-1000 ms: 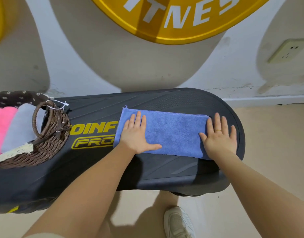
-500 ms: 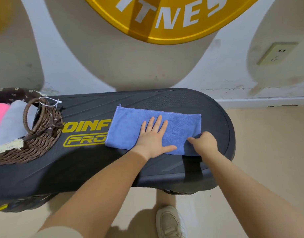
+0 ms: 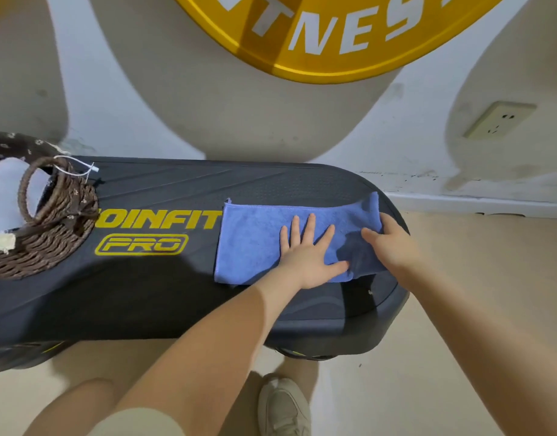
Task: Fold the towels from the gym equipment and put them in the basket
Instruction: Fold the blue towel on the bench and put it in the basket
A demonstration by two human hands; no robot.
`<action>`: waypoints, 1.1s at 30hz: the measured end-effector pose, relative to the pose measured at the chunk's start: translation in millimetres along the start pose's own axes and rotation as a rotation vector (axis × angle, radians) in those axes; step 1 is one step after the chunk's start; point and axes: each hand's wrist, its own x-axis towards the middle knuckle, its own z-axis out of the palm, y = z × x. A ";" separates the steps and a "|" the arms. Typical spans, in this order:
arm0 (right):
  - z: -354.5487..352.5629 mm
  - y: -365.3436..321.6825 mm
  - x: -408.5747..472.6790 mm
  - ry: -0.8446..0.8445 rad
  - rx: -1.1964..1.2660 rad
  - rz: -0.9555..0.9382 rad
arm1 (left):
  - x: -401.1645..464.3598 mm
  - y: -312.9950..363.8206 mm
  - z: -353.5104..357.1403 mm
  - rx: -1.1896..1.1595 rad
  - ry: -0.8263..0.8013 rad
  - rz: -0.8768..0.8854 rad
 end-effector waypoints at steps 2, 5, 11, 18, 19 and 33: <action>10.0 -14.6 -4.6 -0.037 -0.031 -0.077 | -9.5 -11.4 -9.2 -0.165 0.061 0.045; 35.0 -36.7 -13.4 -0.094 -0.128 -0.179 | -29.3 -31.9 -21.7 -0.541 0.191 0.050; 99.7 -58.2 -24.9 -0.134 -0.371 -0.286 | -51.1 -56.6 -42.3 -1.344 0.184 -0.116; 120.3 -55.9 -32.8 -0.258 -0.207 -0.363 | -52.0 -77.6 -40.5 -1.184 0.322 -0.274; 115.9 -52.1 -31.6 -0.210 -0.239 -0.405 | -53.0 -81.8 -42.5 -1.129 0.334 -0.289; 113.9 -12.1 -25.0 -0.164 -0.713 -0.401 | -52.9 -97.8 -31.7 0.008 0.336 -0.291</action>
